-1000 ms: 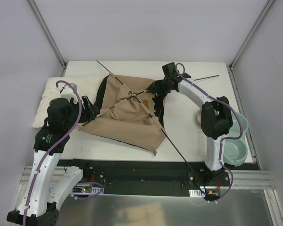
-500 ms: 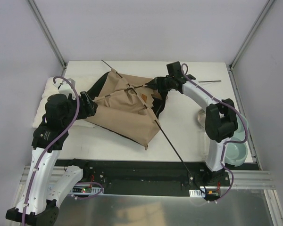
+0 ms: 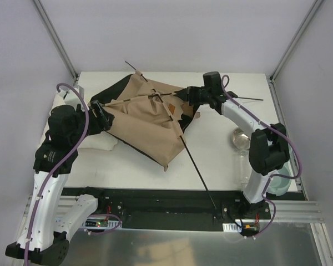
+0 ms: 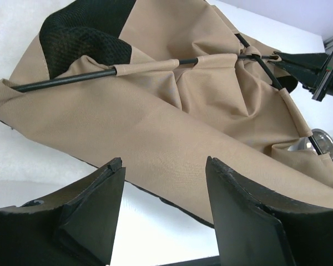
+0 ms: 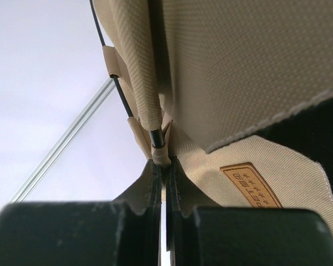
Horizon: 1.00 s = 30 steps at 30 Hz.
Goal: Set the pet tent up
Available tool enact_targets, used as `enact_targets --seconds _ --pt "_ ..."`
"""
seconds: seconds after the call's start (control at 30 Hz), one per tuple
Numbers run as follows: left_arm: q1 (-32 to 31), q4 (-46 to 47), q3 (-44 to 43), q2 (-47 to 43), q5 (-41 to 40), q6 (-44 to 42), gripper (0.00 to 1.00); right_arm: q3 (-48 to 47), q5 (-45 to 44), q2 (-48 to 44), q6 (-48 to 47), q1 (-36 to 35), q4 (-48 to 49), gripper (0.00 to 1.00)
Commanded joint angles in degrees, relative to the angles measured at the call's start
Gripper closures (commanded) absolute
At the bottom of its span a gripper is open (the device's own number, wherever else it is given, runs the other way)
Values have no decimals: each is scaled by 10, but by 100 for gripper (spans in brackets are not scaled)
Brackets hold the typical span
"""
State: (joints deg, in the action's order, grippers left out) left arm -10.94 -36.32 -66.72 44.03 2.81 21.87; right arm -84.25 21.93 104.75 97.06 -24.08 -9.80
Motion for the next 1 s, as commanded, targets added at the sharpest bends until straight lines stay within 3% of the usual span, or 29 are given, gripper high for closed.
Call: enact_targets --seconds 0.0,0.47,0.67,0.97 --pt "-3 11 -32 -3 -3 17 38 2 -4 -77 22 3 42 100" --pt "-3 12 -59 3 -23 30 37 -7 -96 -156 -58 -33 -33 100" --pt "-4 12 -71 3 -24 37 37 -3 -192 -198 -101 -72 -85 100" --pt "-3 12 -68 4 -24 42 36 51 -287 -283 -65 -96 -154 100"
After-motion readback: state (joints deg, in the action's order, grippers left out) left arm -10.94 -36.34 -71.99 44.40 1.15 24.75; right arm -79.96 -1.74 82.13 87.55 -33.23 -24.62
